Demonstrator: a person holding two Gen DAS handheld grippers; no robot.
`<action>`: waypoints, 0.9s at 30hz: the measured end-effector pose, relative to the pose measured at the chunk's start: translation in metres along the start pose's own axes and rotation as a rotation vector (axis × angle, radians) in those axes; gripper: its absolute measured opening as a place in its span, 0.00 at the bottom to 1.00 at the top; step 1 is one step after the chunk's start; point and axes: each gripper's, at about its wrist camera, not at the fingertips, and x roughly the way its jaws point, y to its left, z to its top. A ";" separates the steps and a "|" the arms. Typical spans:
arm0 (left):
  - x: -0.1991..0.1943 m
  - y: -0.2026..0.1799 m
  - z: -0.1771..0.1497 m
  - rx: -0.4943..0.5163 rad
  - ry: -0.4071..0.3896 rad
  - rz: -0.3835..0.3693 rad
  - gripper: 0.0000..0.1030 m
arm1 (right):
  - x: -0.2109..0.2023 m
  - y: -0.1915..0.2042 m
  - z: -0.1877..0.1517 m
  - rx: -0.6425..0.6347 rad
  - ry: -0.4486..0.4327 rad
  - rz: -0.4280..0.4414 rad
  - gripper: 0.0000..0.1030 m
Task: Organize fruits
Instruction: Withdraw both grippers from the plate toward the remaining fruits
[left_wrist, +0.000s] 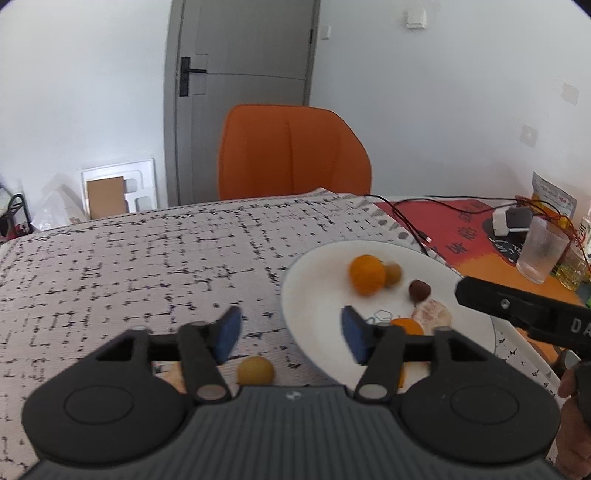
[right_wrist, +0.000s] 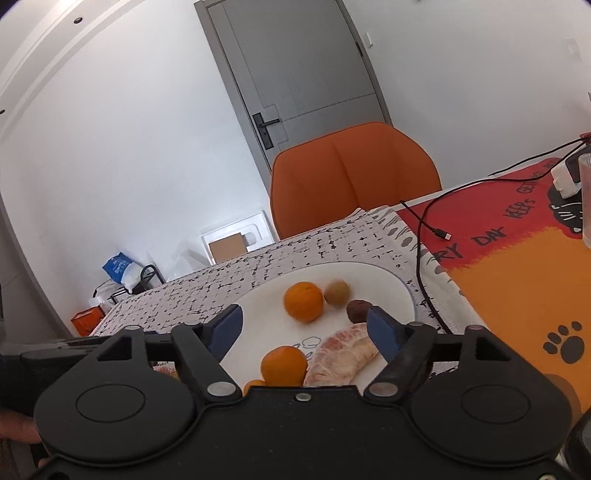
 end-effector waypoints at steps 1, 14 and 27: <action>-0.003 0.002 0.000 -0.003 -0.008 0.006 0.70 | -0.001 0.001 0.000 -0.002 0.000 0.002 0.79; -0.040 0.037 -0.008 -0.053 -0.050 0.065 0.83 | -0.011 0.031 -0.003 -0.032 -0.003 0.022 0.94; -0.076 0.062 -0.013 -0.083 -0.087 0.108 0.83 | -0.018 0.048 -0.006 -0.015 0.013 0.066 0.96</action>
